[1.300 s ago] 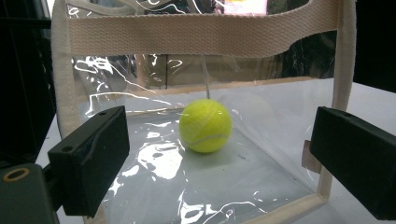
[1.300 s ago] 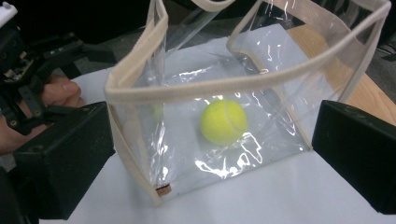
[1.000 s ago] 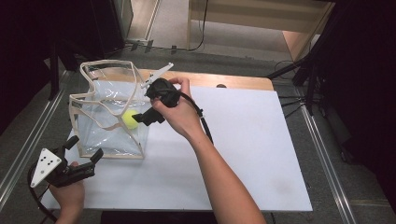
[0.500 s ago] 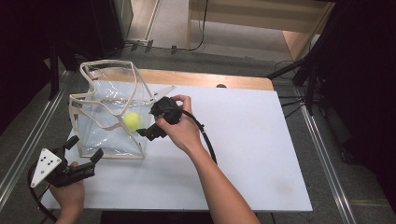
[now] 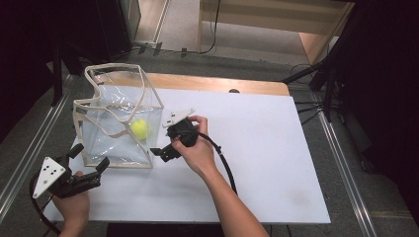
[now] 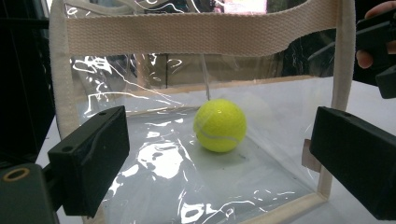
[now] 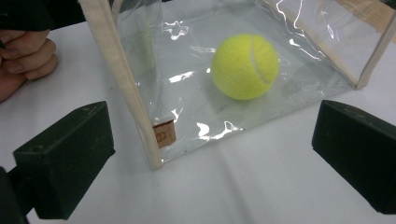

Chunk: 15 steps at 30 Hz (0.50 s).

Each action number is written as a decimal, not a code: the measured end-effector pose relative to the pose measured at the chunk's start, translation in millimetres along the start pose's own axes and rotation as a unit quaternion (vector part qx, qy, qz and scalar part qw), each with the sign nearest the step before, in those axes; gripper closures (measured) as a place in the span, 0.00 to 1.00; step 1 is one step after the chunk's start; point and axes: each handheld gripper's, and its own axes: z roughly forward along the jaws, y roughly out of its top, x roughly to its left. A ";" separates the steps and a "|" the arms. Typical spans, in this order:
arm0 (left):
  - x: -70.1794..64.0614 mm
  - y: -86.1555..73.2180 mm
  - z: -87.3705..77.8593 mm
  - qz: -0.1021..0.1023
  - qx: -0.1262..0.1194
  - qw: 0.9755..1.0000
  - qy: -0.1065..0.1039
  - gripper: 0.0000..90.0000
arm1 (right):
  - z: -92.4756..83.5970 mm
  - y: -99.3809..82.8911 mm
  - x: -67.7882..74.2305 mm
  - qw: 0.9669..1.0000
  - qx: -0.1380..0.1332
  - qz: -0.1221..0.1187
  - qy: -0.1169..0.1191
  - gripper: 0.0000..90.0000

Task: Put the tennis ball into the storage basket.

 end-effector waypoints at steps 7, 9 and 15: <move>-0.3 0.1 -0.1 0.002 0.003 1.000 0.001 0.06 | -0.6 -17.5 -0.9 1.000 -0.007 0.012 -0.004 0.00; -0.3 0.0 -0.4 0.000 0.000 1.000 0.000 0.06 | -1.7 -21.6 -1.4 1.000 -0.009 0.014 -0.005 0.00; -0.6 0.1 -0.2 0.001 0.002 1.000 0.000 0.06 | -6.6 -35.3 -3.0 1.000 -0.014 0.023 -0.009 0.00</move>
